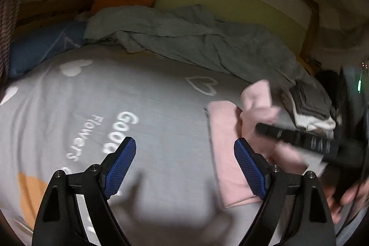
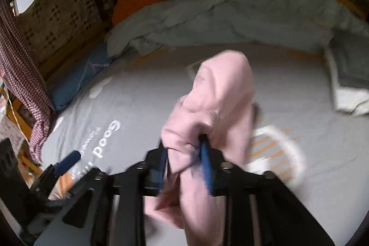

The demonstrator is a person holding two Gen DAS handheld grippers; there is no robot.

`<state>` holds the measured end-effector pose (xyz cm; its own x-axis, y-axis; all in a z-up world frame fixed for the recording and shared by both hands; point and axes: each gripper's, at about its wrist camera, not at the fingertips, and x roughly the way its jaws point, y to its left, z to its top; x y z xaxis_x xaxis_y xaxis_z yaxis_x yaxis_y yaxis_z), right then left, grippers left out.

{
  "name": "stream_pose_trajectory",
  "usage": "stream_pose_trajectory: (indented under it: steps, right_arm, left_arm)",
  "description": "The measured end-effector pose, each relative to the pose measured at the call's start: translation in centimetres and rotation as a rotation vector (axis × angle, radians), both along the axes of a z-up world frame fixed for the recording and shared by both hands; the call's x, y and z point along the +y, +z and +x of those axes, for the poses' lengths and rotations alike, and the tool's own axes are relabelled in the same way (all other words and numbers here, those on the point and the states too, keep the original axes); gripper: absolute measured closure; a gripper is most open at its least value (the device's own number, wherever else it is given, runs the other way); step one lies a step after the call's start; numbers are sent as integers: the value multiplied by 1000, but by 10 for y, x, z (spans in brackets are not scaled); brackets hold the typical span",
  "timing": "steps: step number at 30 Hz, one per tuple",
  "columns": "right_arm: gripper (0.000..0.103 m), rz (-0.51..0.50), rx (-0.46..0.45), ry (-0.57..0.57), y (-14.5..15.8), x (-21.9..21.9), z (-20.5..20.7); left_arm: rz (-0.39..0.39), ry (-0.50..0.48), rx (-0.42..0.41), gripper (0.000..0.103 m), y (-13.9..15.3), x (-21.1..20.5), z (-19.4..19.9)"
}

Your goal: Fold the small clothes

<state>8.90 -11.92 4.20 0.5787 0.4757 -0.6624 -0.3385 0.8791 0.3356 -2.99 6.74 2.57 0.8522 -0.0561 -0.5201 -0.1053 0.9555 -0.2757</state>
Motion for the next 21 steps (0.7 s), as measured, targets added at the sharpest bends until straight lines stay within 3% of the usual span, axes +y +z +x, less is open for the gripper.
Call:
stream_pose_trajectory:
  steps: [2, 7, 11, 15, 19, 21]
  right_arm:
    - [46, 82, 21, -3, -14, 4, -5]
    - [46, 218, 40, 18, -20, -12, -27]
    - [45, 206, 13, -27, -9, -37, -58]
    - [44, 117, -117, -212, 4, -76, -73]
    - [44, 105, -20, -229, -18, -86, -41]
    - [44, 174, 47, -167, -33, -83, -27]
  left_arm:
    - [-23, 22, 11, 17, -3, 13, -3]
    - [-103, -1, 16, 17, -5, 25, 0]
    - [-221, -112, 28, 17, -13, 20, 8]
    - [-378, -242, 90, 17, -33, 2, 27]
    - [-437, -280, 130, 17, -45, -15, 47]
    - [-491, -311, 119, 17, -43, -17, 58]
